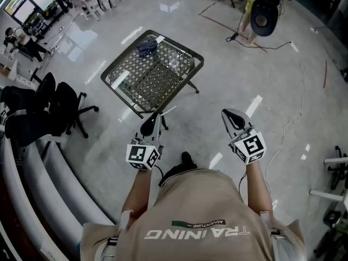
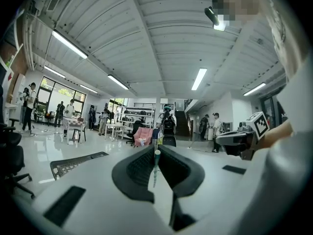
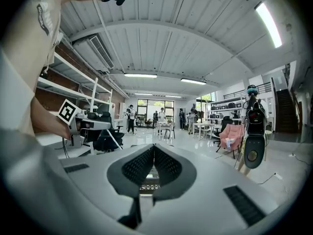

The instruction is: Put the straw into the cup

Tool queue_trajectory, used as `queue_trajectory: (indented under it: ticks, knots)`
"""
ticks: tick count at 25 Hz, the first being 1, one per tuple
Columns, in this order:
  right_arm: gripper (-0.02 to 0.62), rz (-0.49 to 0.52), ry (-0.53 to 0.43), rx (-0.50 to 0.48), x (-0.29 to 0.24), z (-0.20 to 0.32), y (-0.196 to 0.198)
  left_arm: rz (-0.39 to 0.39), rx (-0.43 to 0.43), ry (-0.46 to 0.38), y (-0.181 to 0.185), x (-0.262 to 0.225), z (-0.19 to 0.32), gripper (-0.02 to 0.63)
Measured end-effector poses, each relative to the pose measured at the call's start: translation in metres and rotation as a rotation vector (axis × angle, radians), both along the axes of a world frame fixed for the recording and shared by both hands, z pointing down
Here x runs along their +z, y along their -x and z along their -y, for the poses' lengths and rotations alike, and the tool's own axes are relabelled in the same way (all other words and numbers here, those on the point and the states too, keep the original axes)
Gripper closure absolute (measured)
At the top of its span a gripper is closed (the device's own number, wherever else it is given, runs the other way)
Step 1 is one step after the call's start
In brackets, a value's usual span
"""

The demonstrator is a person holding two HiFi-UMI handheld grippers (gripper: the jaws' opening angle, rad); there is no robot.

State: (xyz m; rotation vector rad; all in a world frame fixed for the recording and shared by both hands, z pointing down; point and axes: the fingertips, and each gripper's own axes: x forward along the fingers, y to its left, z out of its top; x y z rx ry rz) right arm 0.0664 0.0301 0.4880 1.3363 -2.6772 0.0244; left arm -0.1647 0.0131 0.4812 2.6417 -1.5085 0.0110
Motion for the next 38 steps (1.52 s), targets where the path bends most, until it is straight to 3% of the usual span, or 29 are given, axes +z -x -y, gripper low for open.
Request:
queue_trajectory:
  ticks: [9, 18, 31, 38]
  knots:
    - [0.578, 0.063, 0.038, 0.059, 0.017, 0.060, 0.038, 0.006, 0.060, 0.014, 0.036, 0.014, 0.073, 0.569]
    - [0.578, 0.065, 0.082, 0.063, 0.015, 0.111, 0.040, -0.041, 0.042, 0.095, 0.045, 0.027, 0.119, 0.569]
    - [0.578, 0.074, 0.056, -0.038, 0.012, 0.225, 0.007, 0.010, -0.018, 0.062, 0.000, 0.006, 0.212, 0.569]
    - [0.578, 0.033, 0.050, -0.120, 0.021, 0.256, -0.009, 0.044, -0.061, 0.037, -0.032, -0.005, 0.244, 0.569]
